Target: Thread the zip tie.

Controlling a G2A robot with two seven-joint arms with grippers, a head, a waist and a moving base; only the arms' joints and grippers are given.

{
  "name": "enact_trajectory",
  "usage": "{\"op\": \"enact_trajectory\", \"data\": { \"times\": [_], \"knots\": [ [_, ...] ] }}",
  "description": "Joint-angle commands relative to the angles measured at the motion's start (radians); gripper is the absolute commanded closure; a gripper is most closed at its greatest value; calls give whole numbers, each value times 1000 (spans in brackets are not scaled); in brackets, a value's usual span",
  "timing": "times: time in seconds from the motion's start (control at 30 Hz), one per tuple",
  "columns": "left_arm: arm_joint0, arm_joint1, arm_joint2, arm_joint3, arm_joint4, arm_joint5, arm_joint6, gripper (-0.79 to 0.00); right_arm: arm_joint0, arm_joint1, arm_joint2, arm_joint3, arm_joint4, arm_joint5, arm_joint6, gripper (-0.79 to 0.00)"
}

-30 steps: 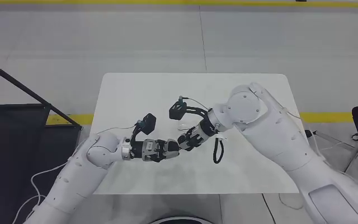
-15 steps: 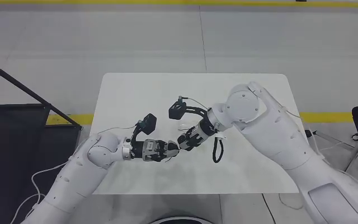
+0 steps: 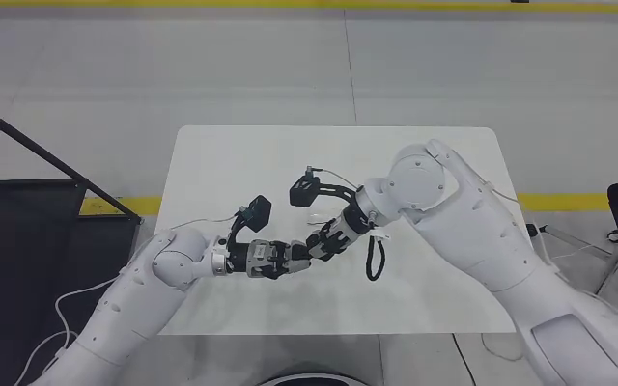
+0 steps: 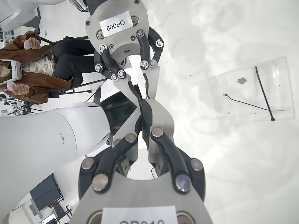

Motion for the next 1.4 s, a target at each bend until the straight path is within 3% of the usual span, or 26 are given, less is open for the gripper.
{"op": "enact_trajectory", "data": {
  "times": [0.0, 0.07, 0.2, 0.47, 0.53, 0.57, 0.6, 0.83, 1.0, 1.03, 1.13, 1.37],
  "knots": [
    [-2, 2, 3, 1, 1, 0, 4, -215, 2, -1, -1, 2, 0, -2, 1, 0],
    [-4, 3, 7, 0, 3, 0, 6, -166, 2, -2, -3, 3, 1, -2, 2, 0],
    [-8, 6, 14, 1, 6, 0, 14, -145, 5, -4, -7, 6, 2, -2, 3, 0],
    [-13, 12, 26, 0, 19, 0, 35, -151, 11, -8, -14, 13, 5, -5, 7, 0],
    [-15, 13, 28, 0, 22, 0, 39, -92, 12, -8, -15, 15, 5, -6, 6, 0],
    [-15, 14, 30, 0, 24, 0, 40, -9, 13, -9, -16, 15, 6, -6, 6, 0],
    [-16, 15, 31, -1, 25, 0, 42, 0, 13, -9, -16, 16, 6, -6, 6, 0],
    [-19, 21, 39, -1, 33, 0, 60, 0, 14, -11, -17, 19, 10, -7, 6, 0],
    [-20, 24, 36, 6, 39, 0, 91, 0, 9, -7, -4, 24, 14, -15, -2, -693],
    [-20, 24, 34, 9, 42, 0, 99, 0, 5, -5, 1, 22, 13, -18, -9, -745],
    [-20, 26, 27, 20, 50, 0, 122, 0, -13, 4, 24, 12, 5, -29, -34, -785],
    [-17, 28, -1, 36, 64, 0, 201, 0, -103, 47, 129, -50, -21, -71, -104, -785]
  ]
}}
